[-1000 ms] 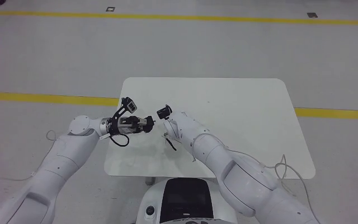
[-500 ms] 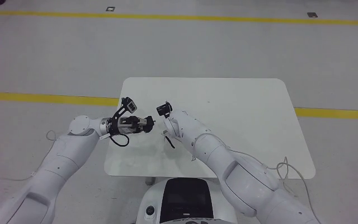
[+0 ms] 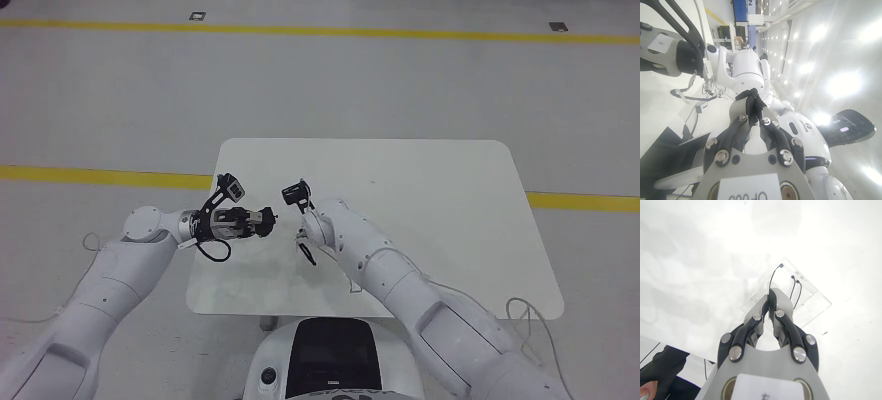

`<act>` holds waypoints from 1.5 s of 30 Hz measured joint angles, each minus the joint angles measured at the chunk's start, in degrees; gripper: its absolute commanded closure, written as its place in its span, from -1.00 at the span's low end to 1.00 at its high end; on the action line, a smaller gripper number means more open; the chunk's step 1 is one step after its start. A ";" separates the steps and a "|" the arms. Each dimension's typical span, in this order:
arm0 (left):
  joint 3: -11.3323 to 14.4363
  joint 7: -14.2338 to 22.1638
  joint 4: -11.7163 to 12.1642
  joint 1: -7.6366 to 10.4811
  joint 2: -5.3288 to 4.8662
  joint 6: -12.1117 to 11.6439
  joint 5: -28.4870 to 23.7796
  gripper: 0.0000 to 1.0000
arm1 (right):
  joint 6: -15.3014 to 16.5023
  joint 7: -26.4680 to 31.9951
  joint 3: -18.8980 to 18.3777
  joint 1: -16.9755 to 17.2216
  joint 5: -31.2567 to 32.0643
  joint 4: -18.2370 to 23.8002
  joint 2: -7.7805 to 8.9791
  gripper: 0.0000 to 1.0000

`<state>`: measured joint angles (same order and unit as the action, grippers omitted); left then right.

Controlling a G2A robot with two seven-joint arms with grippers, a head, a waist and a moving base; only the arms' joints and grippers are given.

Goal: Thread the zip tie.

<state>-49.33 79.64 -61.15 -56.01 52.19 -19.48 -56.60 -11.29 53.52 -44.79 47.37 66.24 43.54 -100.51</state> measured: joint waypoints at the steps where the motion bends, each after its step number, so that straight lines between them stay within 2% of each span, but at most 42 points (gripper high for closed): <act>1: 0.00 0.00 0.00 0.00 0.00 0.00 0.00 1.00 | 0.20 0.39 -0.63 0.84 0.56 1.72 0.52 1.00; 5: 0.00 0.00 0.00 0.00 0.00 0.00 0.00 1.00 | 0.77 2.26 -3.90 5.47 3.64 10.54 2.93 1.00; 11: 0.00 0.00 0.00 0.00 0.00 0.00 0.00 1.00 | 1.75 3.65 -8.72 12.66 6.43 22.74 5.61 1.00; 16: 0.00 0.00 0.00 0.00 0.00 0.00 0.00 1.00 | 4.20 -0.44 -12.74 17.78 4.08 30.33 6.91 1.00; 18: 0.00 0.00 0.00 0.00 0.00 0.00 0.00 1.00 | 5.07 -1.57 -13.55 18.67 3.24 31.45 7.11 1.00; 27: 0.00 0.00 0.00 0.00 0.00 0.00 0.00 1.00 | 4.92 -2.57 -13.97 19.17 2.28 31.92 7.10 1.00; 33: 0.00 0.00 0.00 0.00 0.00 0.00 0.00 1.00 | 7.26 -16.51 -18.03 25.95 -5.50 38.91 7.75 1.00; 36: 0.00 0.00 0.00 0.00 0.00 0.00 0.00 1.00 | 10.37 -23.17 -19.23 29.89 -8.22 41.77 8.17 1.00; 41: 0.00 0.00 0.00 0.00 0.00 0.00 0.00 1.00 | 14.46 -34.62 -19.16 34.45 -9.20 43.64 8.57 1.00; 45: 0.00 0.00 0.00 0.00 0.00 0.00 0.00 1.00 | 17.03 -39.86 -19.30 35.21 -9.24 43.12 8.79 1.00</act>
<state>-49.33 79.64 -61.15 -56.01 52.19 -19.48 -56.60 5.74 13.66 -64.09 82.58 57.01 86.66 -91.72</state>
